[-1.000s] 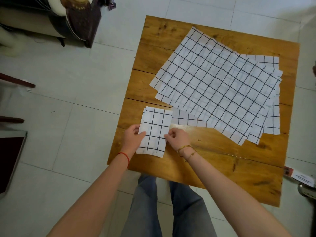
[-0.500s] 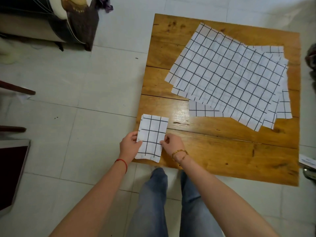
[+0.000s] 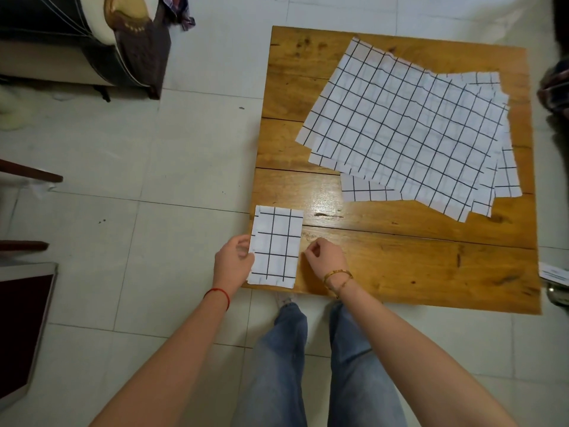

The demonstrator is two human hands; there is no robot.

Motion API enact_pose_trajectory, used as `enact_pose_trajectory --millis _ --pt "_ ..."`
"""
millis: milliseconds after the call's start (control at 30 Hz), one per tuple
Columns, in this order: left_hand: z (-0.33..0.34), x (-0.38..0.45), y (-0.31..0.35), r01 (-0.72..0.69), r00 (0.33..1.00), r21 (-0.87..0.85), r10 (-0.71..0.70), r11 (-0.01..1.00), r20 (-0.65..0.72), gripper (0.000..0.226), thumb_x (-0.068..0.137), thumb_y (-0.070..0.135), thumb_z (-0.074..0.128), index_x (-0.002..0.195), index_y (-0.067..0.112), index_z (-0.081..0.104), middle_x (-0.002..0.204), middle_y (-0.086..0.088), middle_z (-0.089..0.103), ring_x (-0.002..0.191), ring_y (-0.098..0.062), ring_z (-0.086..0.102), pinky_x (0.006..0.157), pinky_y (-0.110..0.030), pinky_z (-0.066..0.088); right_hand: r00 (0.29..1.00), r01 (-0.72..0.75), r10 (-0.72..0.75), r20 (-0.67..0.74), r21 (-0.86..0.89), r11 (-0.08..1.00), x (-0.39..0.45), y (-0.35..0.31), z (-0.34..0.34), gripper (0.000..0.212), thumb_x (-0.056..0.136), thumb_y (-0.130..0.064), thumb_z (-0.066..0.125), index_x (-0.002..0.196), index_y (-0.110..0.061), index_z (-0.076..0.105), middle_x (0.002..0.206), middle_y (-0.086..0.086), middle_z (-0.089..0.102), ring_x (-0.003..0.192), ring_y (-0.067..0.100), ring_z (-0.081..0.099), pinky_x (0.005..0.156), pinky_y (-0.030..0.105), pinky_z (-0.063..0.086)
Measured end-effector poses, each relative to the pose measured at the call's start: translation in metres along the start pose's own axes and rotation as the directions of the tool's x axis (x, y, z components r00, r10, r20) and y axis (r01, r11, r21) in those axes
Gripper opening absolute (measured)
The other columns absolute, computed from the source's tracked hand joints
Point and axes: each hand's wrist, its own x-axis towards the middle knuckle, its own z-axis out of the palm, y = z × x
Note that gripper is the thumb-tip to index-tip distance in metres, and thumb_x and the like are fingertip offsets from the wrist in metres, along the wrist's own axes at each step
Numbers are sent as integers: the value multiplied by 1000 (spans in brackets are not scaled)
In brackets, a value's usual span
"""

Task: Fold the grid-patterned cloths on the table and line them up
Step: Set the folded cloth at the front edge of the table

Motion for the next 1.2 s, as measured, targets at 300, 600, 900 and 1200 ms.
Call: enact_pose_trajectory --millis 300,600,900,1200 --pt "17 18 55 -235 972 107 233 966 39 37 88 5 60 124 16 60 116 2 63 101 -10 57 89 -21 45 977 11 16 -213 124 992 23 31 -53 6 90 -24 59 92 -19 60 81 -4 64 76 12 61 70 32 55" --pt "74 49 141 -338 940 169 325 926 103 41 90 6 60 129 17 55 126 1 58 112 -9 54 93 -21 45 939 42 -10 -343 86 995 65 74 -152 10 90 -23 59 98 -17 59 90 0 61 83 16 58 73 31 53" --pt "110 96 203 -356 933 357 348 864 88 45 90 5 60 133 17 52 134 -3 52 127 -21 44 105 -31 36 949 120 -123 -290 -29 992 125 92 -214 9 87 -21 58 95 -16 58 92 -1 52 92 18 50 77 28 44" --pt "126 124 215 -214 973 540 225 814 46 60 91 11 59 147 17 36 153 -2 32 142 -29 26 112 -45 33 965 206 -226 -130 -151 967 167 78 -225 25 85 -20 62 106 -13 52 103 5 51 99 22 47 82 34 46"
